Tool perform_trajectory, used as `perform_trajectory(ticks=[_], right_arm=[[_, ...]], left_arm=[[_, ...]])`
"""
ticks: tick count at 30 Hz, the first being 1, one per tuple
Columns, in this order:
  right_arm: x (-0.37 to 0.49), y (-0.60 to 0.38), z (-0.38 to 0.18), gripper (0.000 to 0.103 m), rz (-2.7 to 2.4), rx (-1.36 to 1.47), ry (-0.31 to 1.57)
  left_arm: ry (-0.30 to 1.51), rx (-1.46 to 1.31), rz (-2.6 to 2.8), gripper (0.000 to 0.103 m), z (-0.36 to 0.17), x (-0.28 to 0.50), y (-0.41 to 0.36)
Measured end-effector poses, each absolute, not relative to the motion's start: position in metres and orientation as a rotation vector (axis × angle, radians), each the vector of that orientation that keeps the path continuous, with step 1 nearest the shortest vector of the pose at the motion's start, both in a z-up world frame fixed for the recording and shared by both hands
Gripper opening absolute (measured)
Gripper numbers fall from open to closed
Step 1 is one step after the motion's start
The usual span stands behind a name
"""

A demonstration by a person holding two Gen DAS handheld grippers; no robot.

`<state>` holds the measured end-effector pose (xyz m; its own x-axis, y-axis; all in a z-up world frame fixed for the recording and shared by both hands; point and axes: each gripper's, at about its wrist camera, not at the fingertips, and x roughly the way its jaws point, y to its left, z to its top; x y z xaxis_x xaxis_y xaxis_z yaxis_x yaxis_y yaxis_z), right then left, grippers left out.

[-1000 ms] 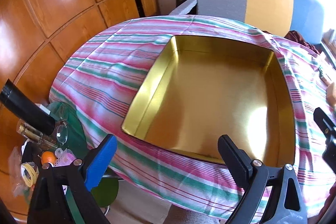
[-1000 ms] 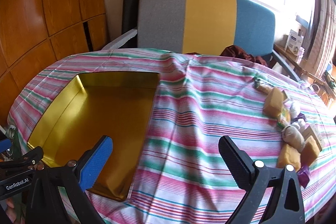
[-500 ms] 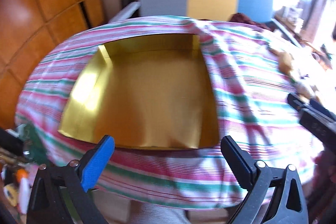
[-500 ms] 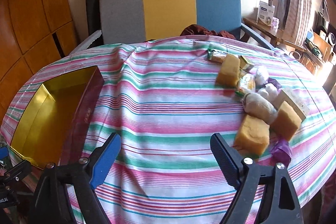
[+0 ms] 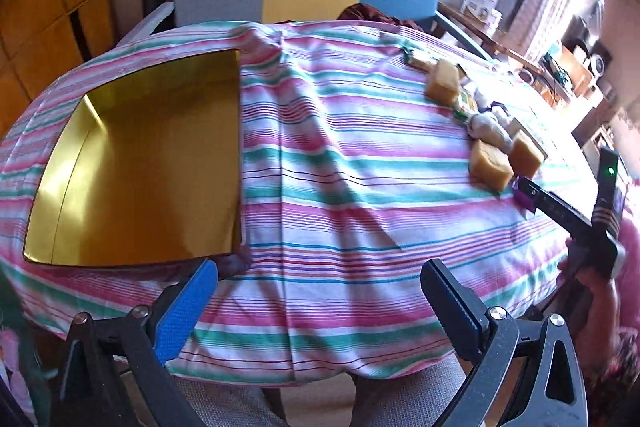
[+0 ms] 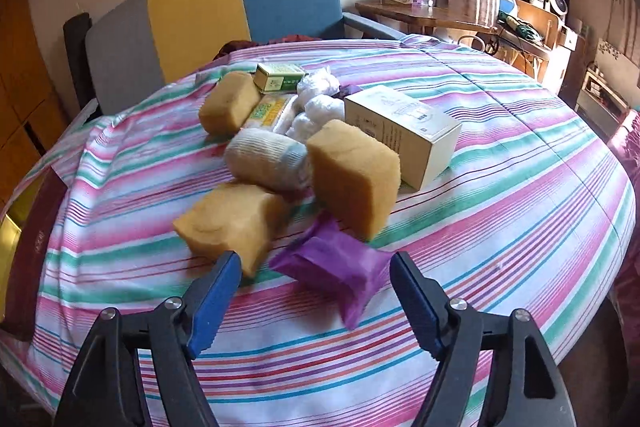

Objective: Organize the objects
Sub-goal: 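Move both tools from the gold tray toward the cluster of items, then grasp the purple packet with the right gripper while the left gripper grasps a yellow sponge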

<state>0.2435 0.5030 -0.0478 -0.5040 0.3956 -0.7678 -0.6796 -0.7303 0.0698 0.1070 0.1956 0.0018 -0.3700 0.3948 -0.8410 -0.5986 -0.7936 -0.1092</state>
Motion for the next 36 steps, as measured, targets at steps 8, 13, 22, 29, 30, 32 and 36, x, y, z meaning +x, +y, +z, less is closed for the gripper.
perform_trajectory(ticks=[8, 13, 22, 29, 30, 32, 36], right_arm=[[0.232, 0.524, -0.066, 0.064, 2.342, -1.107, 0.434], [0.235, 0.516, -0.067, 0.05, 2.372, -1.052, 0.468], [0.224, 0.516, -0.067, 0.044, 2.379, -1.025, 0.538], [0.223, 0.521, -0.064, 0.047, 2.43, -1.017, 0.534], [0.222, 0.521, -0.063, 0.046, 2.441, -1.008, 0.532], [0.223, 0.523, -0.063, 0.046, 2.457, -0.981, 0.554], [0.224, 0.523, -0.066, 0.033, 2.472, -0.943, 0.601]], left_arm=[[0.432, -1.183, 2.123, 0.102, -0.003, 0.129, 0.224], [0.457, -1.178, 2.075, 0.102, -0.004, 0.134, 0.241], [0.476, -1.189, 2.042, 0.102, -0.009, 0.124, 0.274], [0.43, -1.229, 1.965, 0.102, -0.019, 0.114, 0.293], [0.442, -1.221, 1.97, 0.102, -0.019, 0.113, 0.297], [0.476, -1.195, 1.972, 0.102, -0.018, 0.114, 0.306], [0.524, -1.145, 1.974, 0.102, -0.018, 0.115, 0.325]])
